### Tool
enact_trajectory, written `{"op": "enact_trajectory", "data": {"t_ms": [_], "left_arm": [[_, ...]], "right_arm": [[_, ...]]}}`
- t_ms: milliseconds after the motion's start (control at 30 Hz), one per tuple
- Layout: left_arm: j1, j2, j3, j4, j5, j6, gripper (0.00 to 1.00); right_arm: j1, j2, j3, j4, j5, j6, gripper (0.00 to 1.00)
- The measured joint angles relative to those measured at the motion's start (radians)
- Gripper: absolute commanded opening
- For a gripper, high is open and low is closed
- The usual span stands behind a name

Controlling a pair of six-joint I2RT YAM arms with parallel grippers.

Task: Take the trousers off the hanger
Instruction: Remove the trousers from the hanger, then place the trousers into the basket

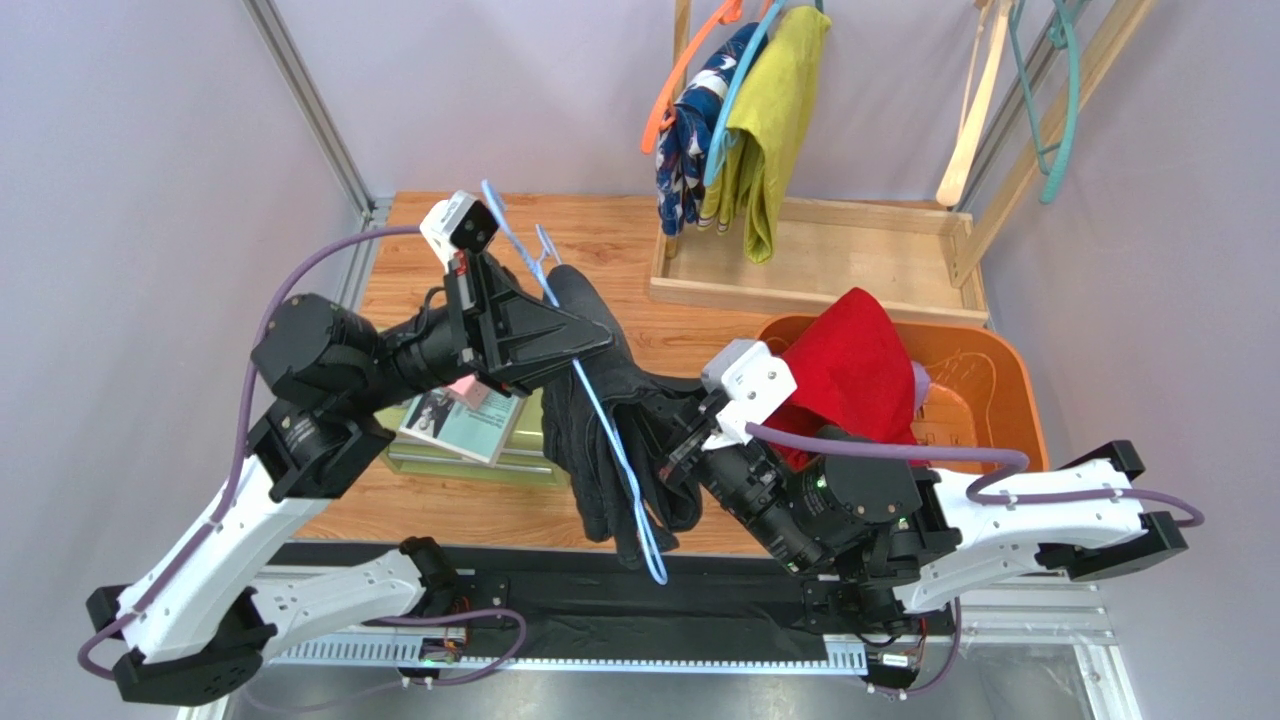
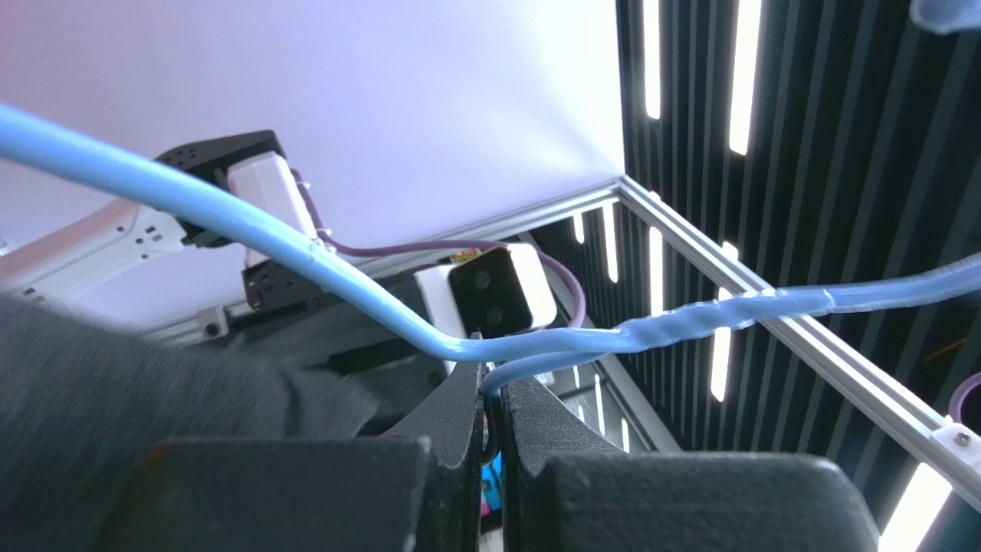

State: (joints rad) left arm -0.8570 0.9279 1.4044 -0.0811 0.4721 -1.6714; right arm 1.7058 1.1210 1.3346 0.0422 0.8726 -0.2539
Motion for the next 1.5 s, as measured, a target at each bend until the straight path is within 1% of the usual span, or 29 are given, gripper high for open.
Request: {"op": "enact_trajectory", "data": {"t_ms": [133,267,400,600,767,867,933,1067,1300,1400,1500], "left_arm": [[0.0,-0.088,-0.103,-0.005,-0.051,0.005,0.0],[0.0,-0.151,-0.19,-0.005,-0.078,0.005,0.0],[0.0,-0.186,-0.246,-0.004,-0.097,0.003,0.0],[0.0,-0.207,-0.276,-0.012,-0.115,0.005,0.0],[0.0,-0.224,-0.304,-0.021,-0.116,0.005,0.0],[0.0,-0.233,-0.321,-0.03,-0.116,0.007,0.0],[0.0,-0.238,-0.332,-0.035,-0.116,0.01,0.0],[0.0,-0.245,-0.349,-0.046,-0.116,0.009,0.0],[0.0,-0.228,-0.351,-0.045,-0.099,0.009,0.0],[0.0,-0.204,-0.351,-0.029,-0.08,0.006,0.0],[0.0,-0.167,-0.351,-0.01,-0.058,0.001,0.0]], "right_arm": [[0.0,0.024,0.001,0.113,0.05,-0.003,0.0],[-0.001,0.053,0.042,0.17,0.068,-0.018,0.0],[-0.01,0.082,0.134,0.187,0.078,-0.071,0.0],[-0.071,0.1,0.297,0.203,0.068,-0.164,0.0],[-0.116,0.104,0.424,0.212,0.058,-0.272,0.0],[-0.13,0.116,0.505,0.21,0.047,-0.366,0.0],[-0.134,0.116,0.53,0.217,0.036,-0.438,0.0],[-0.148,0.082,0.503,0.233,0.034,-0.572,0.0],[-0.181,-0.1,0.311,0.249,0.106,-0.76,0.0],[-0.182,-0.201,0.271,0.199,0.142,-0.774,0.0],[-0.182,-0.304,0.282,0.064,0.175,-0.724,0.0]]}}
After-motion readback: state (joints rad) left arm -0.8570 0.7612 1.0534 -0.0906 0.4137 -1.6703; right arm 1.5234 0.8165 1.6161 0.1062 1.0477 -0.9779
